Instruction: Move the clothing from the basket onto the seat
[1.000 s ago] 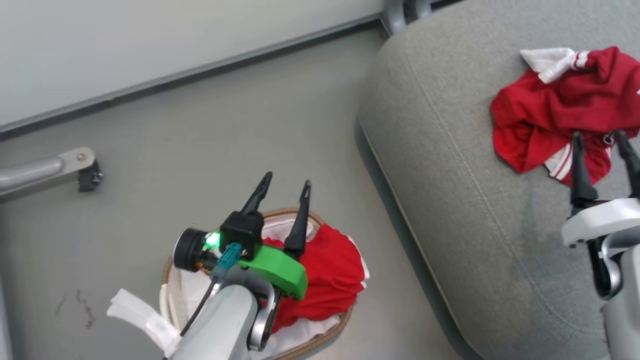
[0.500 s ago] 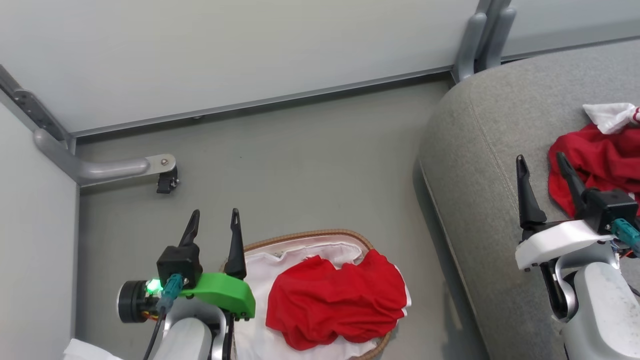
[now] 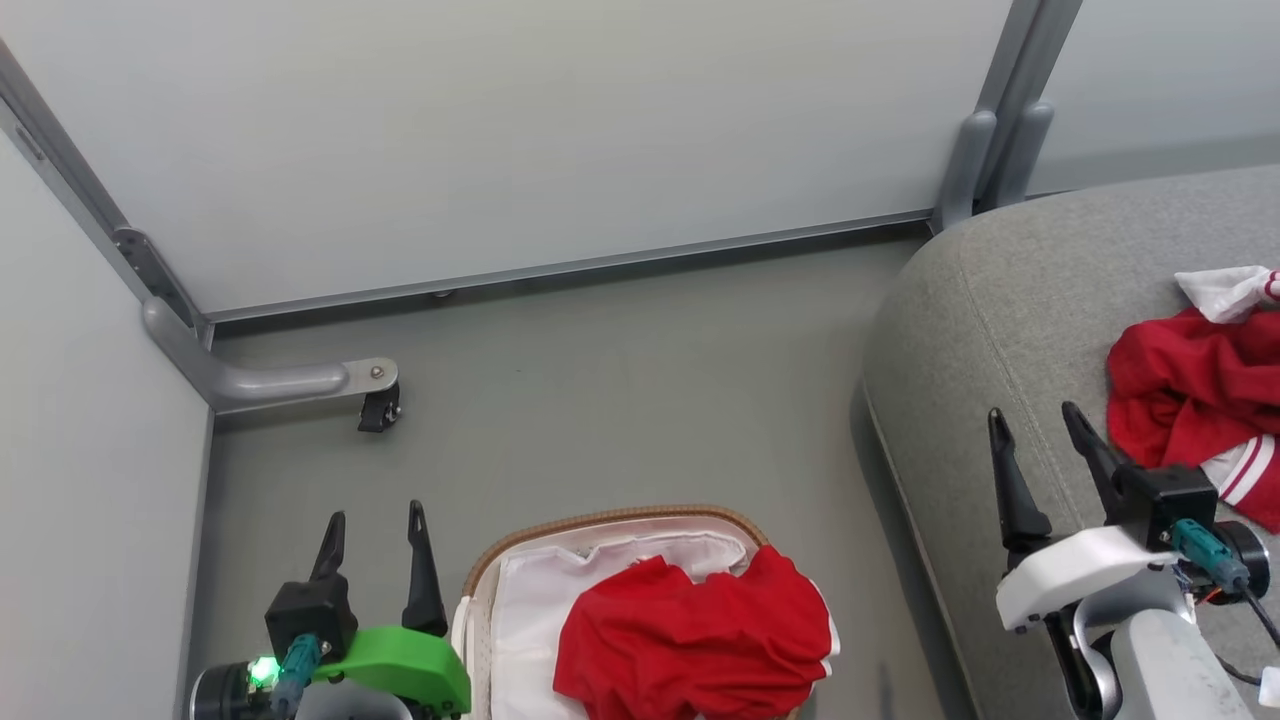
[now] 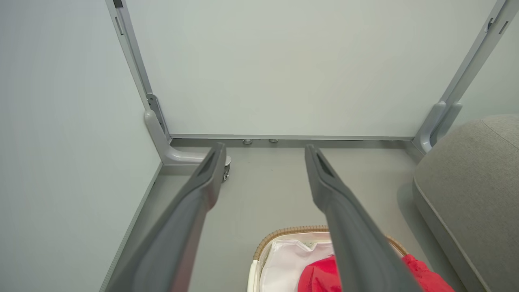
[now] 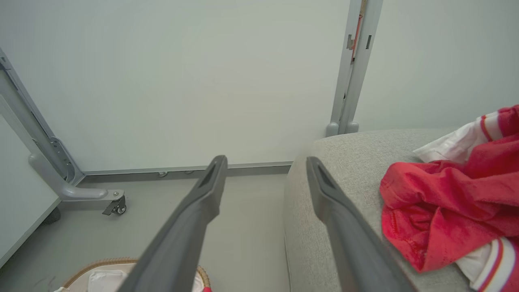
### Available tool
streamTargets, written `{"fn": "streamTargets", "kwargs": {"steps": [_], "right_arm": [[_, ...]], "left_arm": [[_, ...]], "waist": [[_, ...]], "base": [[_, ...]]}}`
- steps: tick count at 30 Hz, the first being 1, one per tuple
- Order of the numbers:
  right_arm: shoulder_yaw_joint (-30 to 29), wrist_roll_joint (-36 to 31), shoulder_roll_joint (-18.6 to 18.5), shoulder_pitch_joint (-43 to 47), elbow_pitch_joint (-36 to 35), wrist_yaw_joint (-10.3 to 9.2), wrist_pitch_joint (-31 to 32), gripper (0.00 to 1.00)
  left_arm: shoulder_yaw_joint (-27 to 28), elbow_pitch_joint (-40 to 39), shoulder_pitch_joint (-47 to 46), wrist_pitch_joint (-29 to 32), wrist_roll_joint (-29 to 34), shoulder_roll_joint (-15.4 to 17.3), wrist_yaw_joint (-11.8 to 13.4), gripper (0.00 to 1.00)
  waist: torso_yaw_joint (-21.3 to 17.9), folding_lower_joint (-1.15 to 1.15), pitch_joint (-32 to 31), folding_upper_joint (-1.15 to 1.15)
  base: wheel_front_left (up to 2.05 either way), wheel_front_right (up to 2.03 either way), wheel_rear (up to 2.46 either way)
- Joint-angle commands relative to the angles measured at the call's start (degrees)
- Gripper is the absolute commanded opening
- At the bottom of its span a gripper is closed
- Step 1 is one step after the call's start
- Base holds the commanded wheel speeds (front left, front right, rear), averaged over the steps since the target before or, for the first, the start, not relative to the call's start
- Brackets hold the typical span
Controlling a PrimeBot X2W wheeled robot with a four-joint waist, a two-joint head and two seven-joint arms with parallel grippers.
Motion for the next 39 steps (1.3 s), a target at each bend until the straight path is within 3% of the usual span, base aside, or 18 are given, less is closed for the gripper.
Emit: {"fn": "streamTargets", "kwargs": {"steps": [1,14,22,39], "right_arm": [[0.06,0.36,0.14,1.23,-0.38,-0.08,-0.01,1.0],[1.87,1.24,1.32,3.29,-1.37,-0.08,-0.01,1.0],[2.61,2.29,1.41,-1.55,-3.2,-0.08,-0.01,1.0],[7.22,5.56,1.39,-15.45,-8.73,-0.08,-0.01,1.0]], "left_arm": [[0.53,-0.54,1.44,0.03,-0.22,0.19,0.19,1.0],[0.66,-1.17,4.02,0.03,-0.39,0.2,-0.15,1.0],[-2.31,0.33,-1.18,0.03,-1.87,0.2,-1.52,1.0],[-12.81,14.0,-19.52,0.03,-5.2,0.29,-9.88,1.0]], "waist": [[-0.21,0.01,-0.74,0.0],[-0.84,0.01,-0.74,0.0],[-2.61,0.01,6.22,0.0],[-10.25,0.01,25.22,0.0]], "base": [[0.0,0.0,0.0],[0.0,0.0,0.0],[0.0,0.0,0.0],[0.0,0.0,0.0]]}}
